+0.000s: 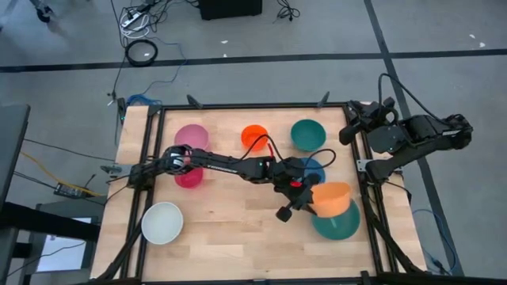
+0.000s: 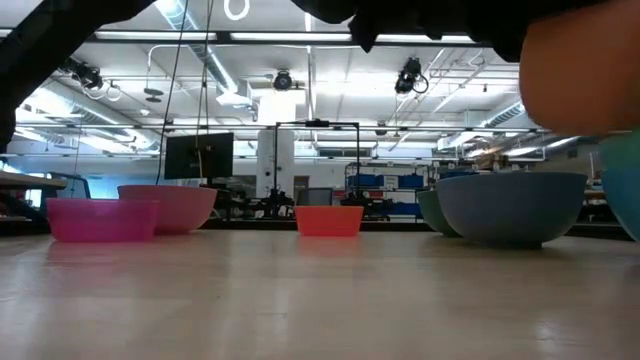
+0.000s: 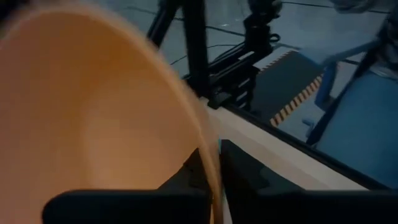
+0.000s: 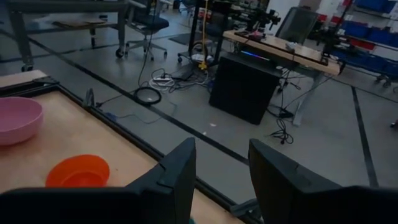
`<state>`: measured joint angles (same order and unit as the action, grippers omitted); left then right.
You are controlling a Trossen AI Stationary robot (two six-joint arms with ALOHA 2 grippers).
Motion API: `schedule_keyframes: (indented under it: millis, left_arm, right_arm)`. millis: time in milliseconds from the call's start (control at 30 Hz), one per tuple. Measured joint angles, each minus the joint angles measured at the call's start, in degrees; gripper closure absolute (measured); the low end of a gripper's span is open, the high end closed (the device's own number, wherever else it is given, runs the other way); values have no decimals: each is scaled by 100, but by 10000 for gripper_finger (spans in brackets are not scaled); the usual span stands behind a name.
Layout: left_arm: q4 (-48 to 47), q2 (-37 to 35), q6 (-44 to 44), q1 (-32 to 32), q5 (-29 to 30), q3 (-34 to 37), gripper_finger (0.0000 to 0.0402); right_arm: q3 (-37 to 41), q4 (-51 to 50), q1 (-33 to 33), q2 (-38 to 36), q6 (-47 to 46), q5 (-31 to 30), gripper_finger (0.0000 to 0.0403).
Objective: Nest bowls inside each other
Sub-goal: Stack the yellow bowl into the green bowl
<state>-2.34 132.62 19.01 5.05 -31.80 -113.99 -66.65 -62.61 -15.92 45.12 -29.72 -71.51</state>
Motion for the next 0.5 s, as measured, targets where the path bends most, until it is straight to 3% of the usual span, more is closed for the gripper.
schedule_keyframes:
  millis: [500]
  left_arm:
    - [68,105,-265,-18,1,11,345]
  right_arm:
    - [0,-4,-2,4,-2,110,268]
